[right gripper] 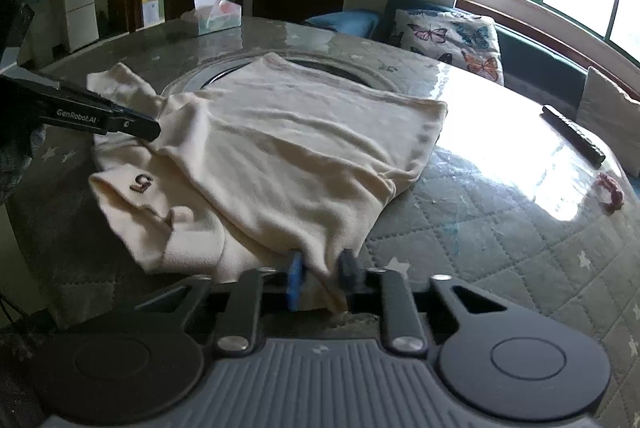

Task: Fold clothes

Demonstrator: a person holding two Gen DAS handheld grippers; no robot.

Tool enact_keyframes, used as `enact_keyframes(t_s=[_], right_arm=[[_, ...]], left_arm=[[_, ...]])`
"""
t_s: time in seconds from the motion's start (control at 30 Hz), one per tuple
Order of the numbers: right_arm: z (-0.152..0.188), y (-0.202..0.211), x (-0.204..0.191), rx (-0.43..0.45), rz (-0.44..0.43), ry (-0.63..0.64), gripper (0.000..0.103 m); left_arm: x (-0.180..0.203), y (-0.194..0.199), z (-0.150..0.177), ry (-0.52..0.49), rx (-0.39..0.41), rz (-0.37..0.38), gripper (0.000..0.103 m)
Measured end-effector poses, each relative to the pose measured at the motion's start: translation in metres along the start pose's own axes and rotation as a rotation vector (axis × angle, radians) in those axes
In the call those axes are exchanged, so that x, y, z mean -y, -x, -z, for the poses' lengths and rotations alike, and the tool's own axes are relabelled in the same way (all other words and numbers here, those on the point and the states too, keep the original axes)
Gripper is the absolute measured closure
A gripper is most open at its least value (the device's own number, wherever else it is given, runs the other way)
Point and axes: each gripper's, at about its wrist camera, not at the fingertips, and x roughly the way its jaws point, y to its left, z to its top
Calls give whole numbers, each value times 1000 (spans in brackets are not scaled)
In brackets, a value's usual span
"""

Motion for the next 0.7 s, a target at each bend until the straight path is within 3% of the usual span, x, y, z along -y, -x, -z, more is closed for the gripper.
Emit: enact_keyframes(t_s=[0.2, 0.43, 0.53, 0.7], right_arm=[[2, 7, 4, 3, 13, -19, 92], [2, 15, 8, -4, 6, 3, 84], [-6, 23, 11, 20, 3, 16, 84], [-26, 7, 18, 61, -4, -15, 84]], left_arm=[[5, 30, -7, 6, 56, 52, 100], [0, 16, 8, -18, -38, -5, 98], [1, 26, 0, -41, 14, -21, 84], [12, 21, -11, -89, 54, 28, 83]])
